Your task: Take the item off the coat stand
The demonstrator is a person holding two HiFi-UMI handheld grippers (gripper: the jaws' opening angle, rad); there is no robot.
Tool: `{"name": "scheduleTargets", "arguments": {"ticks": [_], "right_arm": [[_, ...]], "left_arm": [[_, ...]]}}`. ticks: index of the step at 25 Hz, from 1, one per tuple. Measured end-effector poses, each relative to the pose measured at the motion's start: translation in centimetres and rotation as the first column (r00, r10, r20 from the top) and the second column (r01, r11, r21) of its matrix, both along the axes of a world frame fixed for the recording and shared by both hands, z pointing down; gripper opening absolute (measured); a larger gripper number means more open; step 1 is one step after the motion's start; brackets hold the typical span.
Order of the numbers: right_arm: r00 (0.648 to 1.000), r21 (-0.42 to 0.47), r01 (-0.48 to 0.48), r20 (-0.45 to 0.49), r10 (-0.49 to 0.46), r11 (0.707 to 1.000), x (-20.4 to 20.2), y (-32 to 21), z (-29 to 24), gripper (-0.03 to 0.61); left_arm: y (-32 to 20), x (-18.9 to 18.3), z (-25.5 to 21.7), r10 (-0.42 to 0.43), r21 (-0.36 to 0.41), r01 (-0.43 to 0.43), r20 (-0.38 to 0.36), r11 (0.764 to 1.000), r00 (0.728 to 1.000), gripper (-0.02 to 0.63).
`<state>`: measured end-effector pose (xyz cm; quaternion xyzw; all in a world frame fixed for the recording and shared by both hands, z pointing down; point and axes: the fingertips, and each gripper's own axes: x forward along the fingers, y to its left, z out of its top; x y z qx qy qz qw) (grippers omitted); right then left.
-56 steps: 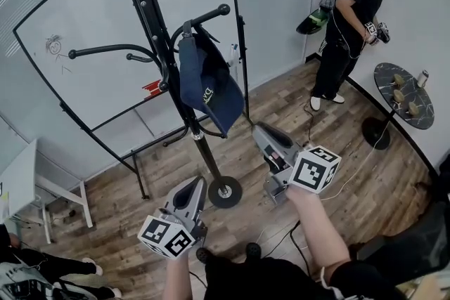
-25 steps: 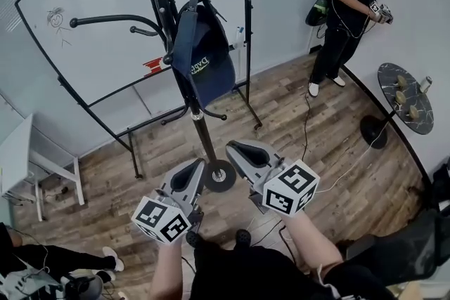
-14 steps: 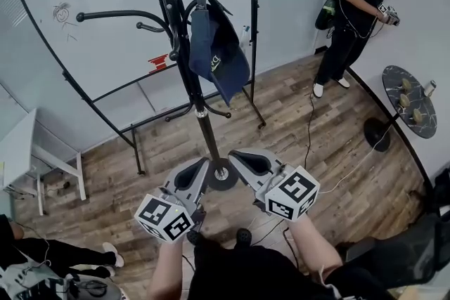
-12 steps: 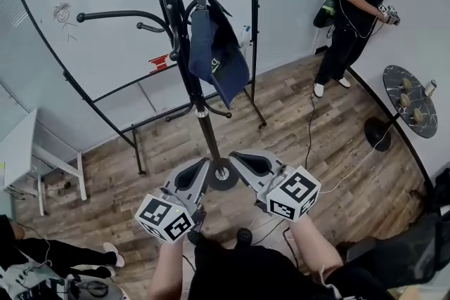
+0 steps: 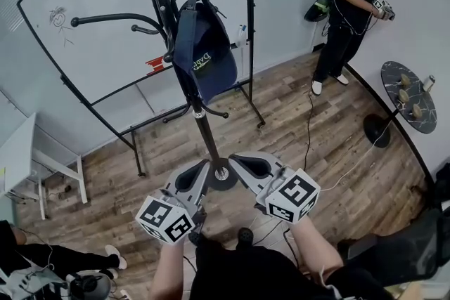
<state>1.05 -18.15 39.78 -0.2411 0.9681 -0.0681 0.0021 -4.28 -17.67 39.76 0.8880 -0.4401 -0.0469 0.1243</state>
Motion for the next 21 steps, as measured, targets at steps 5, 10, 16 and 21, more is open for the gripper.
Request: {"name": "scheduleTargets", "arguments": {"ticks": [5, 10, 16, 21], "right_arm": [[1.000, -0.014, -0.015, 0.002, 0.015, 1.000, 0.42, -0.03, 0.31, 0.031], [1.000, -0.014, -0.013, 0.004, 0.013, 1.000, 0.57, -0.02, 0.32, 0.032], [1.000, -0.011, -0.015, 0.005, 0.015, 1.000, 0.77, -0.03, 0.28, 0.031], [1.000, -0.009, -0.016, 0.006, 0.016, 1.000, 0.49, 0.00, -0.01, 0.031]], "left_arm": [[0.08, 0.27, 0.24, 0.005, -0.004, -0.005, -0.001, 1.000, 1.000, 0.014], [0.14, 0.23, 0.23, 0.001, -0.005, -0.001, -0.001, 1.000, 1.000, 0.015], [0.17, 0.35, 0.24, -0.001, -0.003, 0.001, -0.003, 1.000, 1.000, 0.015], [0.24, 0.07, 0.30, -0.004, -0.008, 0.004, -0.005, 1.000, 1.000, 0.014]]}}
